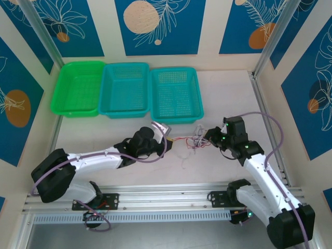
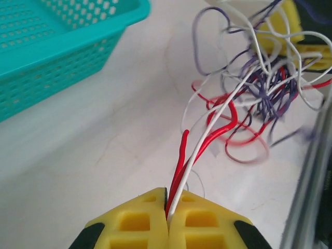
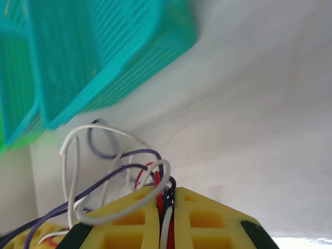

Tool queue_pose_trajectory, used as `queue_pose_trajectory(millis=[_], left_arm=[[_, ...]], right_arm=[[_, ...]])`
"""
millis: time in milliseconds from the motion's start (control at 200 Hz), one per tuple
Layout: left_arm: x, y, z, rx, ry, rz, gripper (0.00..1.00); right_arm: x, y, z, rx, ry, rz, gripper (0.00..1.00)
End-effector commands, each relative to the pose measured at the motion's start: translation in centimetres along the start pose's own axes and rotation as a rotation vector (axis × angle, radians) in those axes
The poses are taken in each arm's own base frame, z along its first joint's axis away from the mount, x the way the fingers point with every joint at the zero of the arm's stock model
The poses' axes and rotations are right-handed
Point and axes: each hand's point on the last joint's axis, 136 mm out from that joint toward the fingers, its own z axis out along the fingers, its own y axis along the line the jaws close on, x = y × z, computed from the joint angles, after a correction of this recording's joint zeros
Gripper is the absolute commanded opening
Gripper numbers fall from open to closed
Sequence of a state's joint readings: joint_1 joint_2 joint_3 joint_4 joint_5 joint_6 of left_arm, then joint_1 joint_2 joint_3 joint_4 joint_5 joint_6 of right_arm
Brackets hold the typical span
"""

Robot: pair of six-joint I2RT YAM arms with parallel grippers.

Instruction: Untangle the cables

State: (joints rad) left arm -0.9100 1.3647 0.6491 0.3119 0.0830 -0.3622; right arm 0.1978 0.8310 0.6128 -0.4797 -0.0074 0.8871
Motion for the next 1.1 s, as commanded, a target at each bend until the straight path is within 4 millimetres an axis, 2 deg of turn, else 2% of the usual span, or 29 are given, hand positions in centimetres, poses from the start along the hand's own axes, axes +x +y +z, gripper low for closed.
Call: queue_pose_trajectory(millis=[0,70,220,285,355,395,495,555,660,785,850,920,1035,1095], left_arm=[[1.9,4.2,-1.1,-0.146,0.040,-0.052,0.00],[1.8,3.1,-0.8,-0.082,0.041,-0.034,0.05],[1.5,1.8,-0.2,-0.006,0.042,-0.028,0.10],[1.4,1.7,-0.2,0.000,0.040,-0.027,0.20],[1.4,1.8,-0.2,-0.010,0.043,-0.023,0.38],[1.5,1.9,-0.3,-0.015,0.043,-0.017,0.43],[1.6,2.2,-0.8,-0.033,0.039,-0.007,0.44],[1.6,1.7,-1.1,-0.005,0.036,0.008,0.44],[1.7,-0.6,-1.2,0.131,0.050,0.044,0.46],[1.3,-4.2,-1.1,0.337,0.058,0.057,0.57],[0.8,-4.3,-0.4,0.347,0.050,0.043,0.63],[0.8,-3.1,1.1,0.277,0.061,0.025,0.64],[0.3,-3.2,3.2,0.304,0.051,-0.009,0.62],[0.4,-3.2,4.3,0.315,0.058,-0.042,0.56]], right_arm=[[-1.0,-2.8,-0.3,0.078,-0.058,0.053,0.01],[-0.7,-1.4,0.1,0.009,-0.027,0.015,0.01],[0.3,0.5,0.8,-0.059,0.045,-0.032,0.00],[0.5,0.7,1.0,-0.065,0.063,-0.040,0.00],[0.6,0.8,1.1,-0.061,0.066,-0.041,0.00],[0.6,0.6,1.2,-0.054,0.063,-0.037,0.00],[0.5,0.6,1.1,-0.050,0.057,-0.036,0.00],[0.6,0.9,1.1,-0.064,0.066,-0.044,0.00],[0.9,1.6,1.0,-0.095,0.082,-0.057,0.00],[1.1,2.3,0.8,-0.113,0.092,-0.068,0.00],[1.2,2.7,0.8,-0.121,0.096,-0.077,0.00],[1.5,3.2,0.8,-0.129,0.102,-0.090,0.00],[1.7,3.5,0.9,-0.126,0.109,-0.096,0.00],[1.7,3.3,0.8,-0.116,0.105,-0.091,0.00]])
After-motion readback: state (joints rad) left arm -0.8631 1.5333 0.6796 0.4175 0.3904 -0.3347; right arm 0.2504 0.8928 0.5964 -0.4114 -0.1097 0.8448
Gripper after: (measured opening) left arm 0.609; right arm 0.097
